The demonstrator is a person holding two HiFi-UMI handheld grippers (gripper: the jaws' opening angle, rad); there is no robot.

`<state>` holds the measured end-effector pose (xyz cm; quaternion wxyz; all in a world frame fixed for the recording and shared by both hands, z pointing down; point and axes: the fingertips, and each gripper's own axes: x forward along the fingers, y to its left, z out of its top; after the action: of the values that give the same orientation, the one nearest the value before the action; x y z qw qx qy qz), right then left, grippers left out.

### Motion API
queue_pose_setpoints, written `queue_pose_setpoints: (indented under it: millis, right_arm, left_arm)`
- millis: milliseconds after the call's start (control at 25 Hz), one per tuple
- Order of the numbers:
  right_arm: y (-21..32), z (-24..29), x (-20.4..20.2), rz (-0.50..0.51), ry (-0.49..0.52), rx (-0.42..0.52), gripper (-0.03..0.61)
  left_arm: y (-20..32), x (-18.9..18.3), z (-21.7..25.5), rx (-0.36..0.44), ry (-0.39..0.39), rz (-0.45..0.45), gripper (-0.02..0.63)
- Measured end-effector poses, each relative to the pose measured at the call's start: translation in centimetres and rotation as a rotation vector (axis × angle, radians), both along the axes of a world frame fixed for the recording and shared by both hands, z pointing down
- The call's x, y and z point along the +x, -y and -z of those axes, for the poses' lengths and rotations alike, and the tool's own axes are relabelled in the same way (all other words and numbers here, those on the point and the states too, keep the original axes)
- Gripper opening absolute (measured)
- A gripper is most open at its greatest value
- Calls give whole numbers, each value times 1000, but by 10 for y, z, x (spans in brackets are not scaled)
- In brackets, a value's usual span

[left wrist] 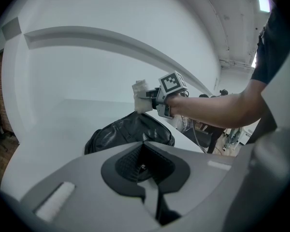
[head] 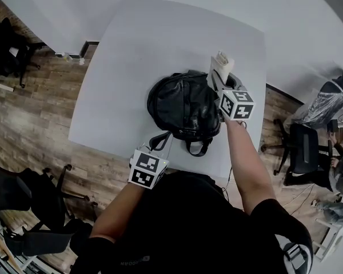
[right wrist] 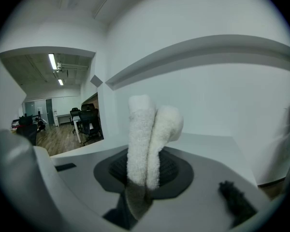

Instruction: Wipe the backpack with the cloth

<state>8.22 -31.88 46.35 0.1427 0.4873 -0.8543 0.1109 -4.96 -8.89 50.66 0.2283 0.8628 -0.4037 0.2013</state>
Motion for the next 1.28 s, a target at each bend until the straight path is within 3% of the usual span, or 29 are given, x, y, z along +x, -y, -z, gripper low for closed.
queue_pose_setpoints:
  millis: [720,1000,1280]
  right_arm:
    - [-7,22,29,-48,-26,48,87]
    - [-21,31,9,-38,8,70,87]
    - [-43,16,-43,42,69,28,87]
  left_arm:
    - [-6,5,7,17,1,-9,7]
    - [-7,-9,7,22,9,1,8]
    - [-9,-23,4,19,14,6,8]
